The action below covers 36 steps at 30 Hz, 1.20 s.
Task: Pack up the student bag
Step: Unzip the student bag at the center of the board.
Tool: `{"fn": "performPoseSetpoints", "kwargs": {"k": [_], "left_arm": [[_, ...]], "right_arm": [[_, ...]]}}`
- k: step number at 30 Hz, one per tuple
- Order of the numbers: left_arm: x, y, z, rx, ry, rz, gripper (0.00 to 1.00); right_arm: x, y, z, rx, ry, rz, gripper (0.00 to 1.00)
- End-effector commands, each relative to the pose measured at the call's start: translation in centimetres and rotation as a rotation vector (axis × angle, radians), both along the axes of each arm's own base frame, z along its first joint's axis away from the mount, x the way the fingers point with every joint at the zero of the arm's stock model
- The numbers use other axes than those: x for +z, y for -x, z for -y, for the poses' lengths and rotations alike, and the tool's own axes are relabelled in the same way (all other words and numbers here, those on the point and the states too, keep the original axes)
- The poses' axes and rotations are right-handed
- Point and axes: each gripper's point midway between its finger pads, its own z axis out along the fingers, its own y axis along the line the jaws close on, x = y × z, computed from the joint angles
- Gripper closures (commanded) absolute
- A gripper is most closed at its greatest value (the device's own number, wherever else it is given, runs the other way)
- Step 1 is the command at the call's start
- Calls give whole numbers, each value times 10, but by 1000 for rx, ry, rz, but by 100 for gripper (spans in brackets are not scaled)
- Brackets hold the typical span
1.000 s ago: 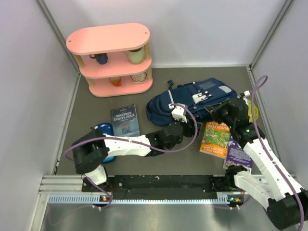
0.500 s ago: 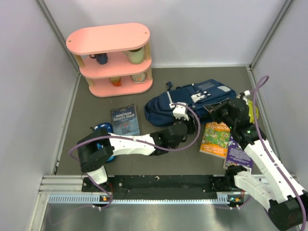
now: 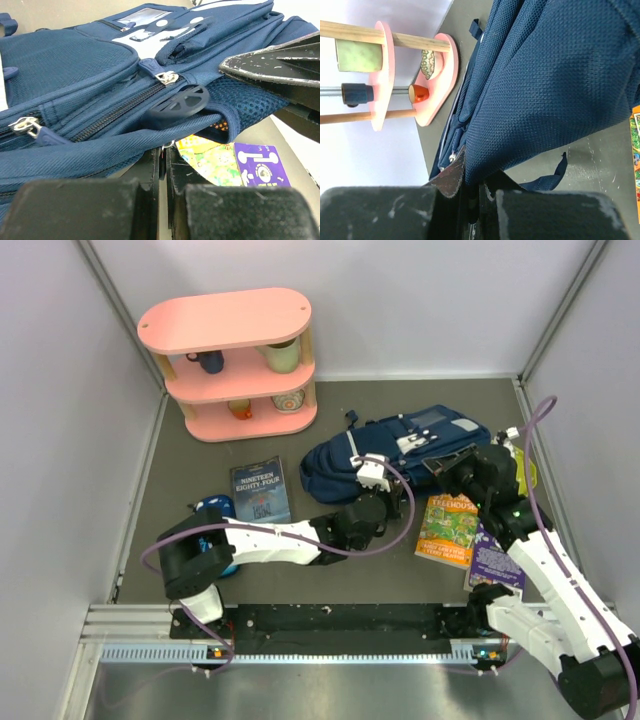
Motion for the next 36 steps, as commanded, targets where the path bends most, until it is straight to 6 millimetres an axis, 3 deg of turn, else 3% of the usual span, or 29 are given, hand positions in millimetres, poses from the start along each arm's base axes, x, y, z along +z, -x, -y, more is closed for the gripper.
{"fn": "performPoseSetpoints", "kwargs": {"k": [1, 7, 9, 11, 12, 14, 15, 16, 18, 19, 24, 28, 29, 31, 32, 33, 34, 35, 36], "left_arm": [[35, 0, -18, 26, 73, 64, 100], [21, 15, -38, -23, 13, 44, 100], [-1, 22, -51, -37, -61, 17, 100], [-5, 28, -69, -30, -87, -5, 100], [-27, 34, -85, -23, -152, -49, 100], [-22, 50, -97, -87, -157, -65, 100], [-37, 60, -107, -127, -218, -97, 100], [-28, 73, -106, -205, -194, -98, 100], [-36, 91, -111, -280, -209, -113, 100], [-29, 100, -113, -320, -190, -107, 100], [-31, 152, -104, -550, -203, -118, 100], [-39, 177, -86, -660, -247, -143, 100], [-32, 181, -78, -685, -237, -135, 100], [-37, 189, -65, -728, -263, -140, 100], [-24, 191, -54, -748, -232, -120, 100], [-28, 197, -47, -769, -238, -127, 100], [-25, 198, -42, -774, -226, -125, 100], [-21, 199, -35, -776, -209, -119, 100], [-28, 195, -33, -744, -219, -140, 100]], "right_arm": [[57, -6, -6, 15, -43, 175, 100], [49, -15, 5, 1, 82, 184, 100], [45, -20, 4, 21, 110, 183, 100], [48, -28, 8, 63, 174, 224, 100], [47, -28, 6, 102, 194, 228, 100], [35, -36, 12, 145, 274, 218, 100], [31, -37, 13, 167, 285, 213, 100], [25, -40, 16, 183, 316, 212, 100], [19, -43, 26, 174, 333, 200, 100], [17, -43, 30, 178, 356, 203, 100], [17, -52, 43, 201, 421, 210, 100], [14, -79, 45, 251, 406, 170, 100], [-3, -88, 40, 296, 376, 122, 100], [0, -101, 30, 343, 347, 124, 100], [-4, -106, 23, 390, 319, 114, 99], [-19, -115, 18, 406, 285, 65, 93], [-13, -122, 15, 424, 276, 74, 89], [-19, -123, 14, 441, 271, 47, 86], [-29, -127, 14, 439, 266, 8, 74]]}}
